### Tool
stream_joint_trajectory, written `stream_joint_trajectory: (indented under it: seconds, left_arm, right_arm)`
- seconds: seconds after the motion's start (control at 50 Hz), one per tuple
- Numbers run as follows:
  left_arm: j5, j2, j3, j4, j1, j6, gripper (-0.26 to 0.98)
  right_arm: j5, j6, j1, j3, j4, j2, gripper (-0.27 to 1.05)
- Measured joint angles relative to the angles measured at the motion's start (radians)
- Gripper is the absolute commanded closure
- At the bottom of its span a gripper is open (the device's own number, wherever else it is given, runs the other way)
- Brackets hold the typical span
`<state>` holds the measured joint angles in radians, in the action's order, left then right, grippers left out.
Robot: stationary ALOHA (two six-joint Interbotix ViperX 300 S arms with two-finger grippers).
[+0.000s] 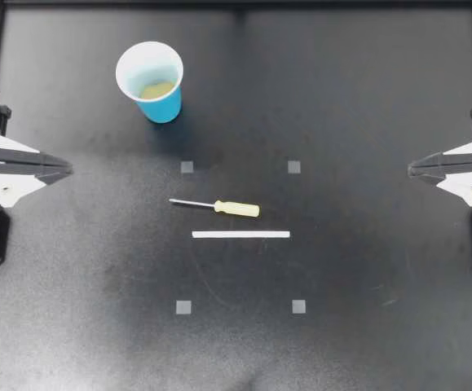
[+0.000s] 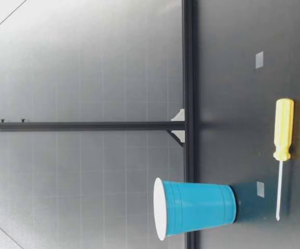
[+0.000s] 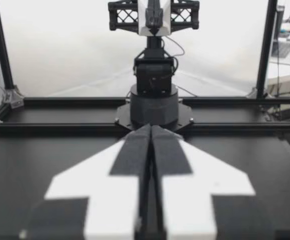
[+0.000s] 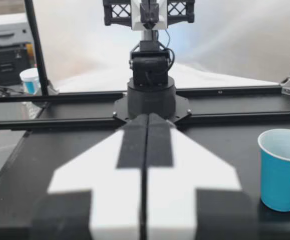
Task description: Pick up the screwdriver with the right arm, hand it over to the left arm then place it into the cup.
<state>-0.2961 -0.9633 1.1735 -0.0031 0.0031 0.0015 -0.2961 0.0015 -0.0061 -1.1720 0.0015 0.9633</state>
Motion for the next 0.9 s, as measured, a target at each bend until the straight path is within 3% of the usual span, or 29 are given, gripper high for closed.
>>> stream_joint_trajectory:
  seconds: [0.12, 0.4, 0.58, 0.9]
  left_arm:
    - [-0.025, -0.006, 0.011, 0.000, 0.018, 0.003, 0.58]
    - [-0.092, -0.008, 0.048, 0.000, 0.021, -0.006, 0.58]
    - [-0.100, 0.000, 0.060, 0.000, 0.021, -0.002, 0.58]
    - [-0.100, 0.000, 0.078, -0.002, 0.021, 0.008, 0.58]
  right_arm:
    - [-0.009, 0.000, 0.000, -0.003, 0.000, -0.005, 0.67]
    - [-0.051, 0.005, -0.003, 0.028, 0.014, -0.133, 0.67]
    - [0.008, 0.003, -0.031, 0.130, 0.032, -0.310, 0.67]
    - [0.295, 0.005, -0.101, 0.383, 0.034, -0.603, 0.62]
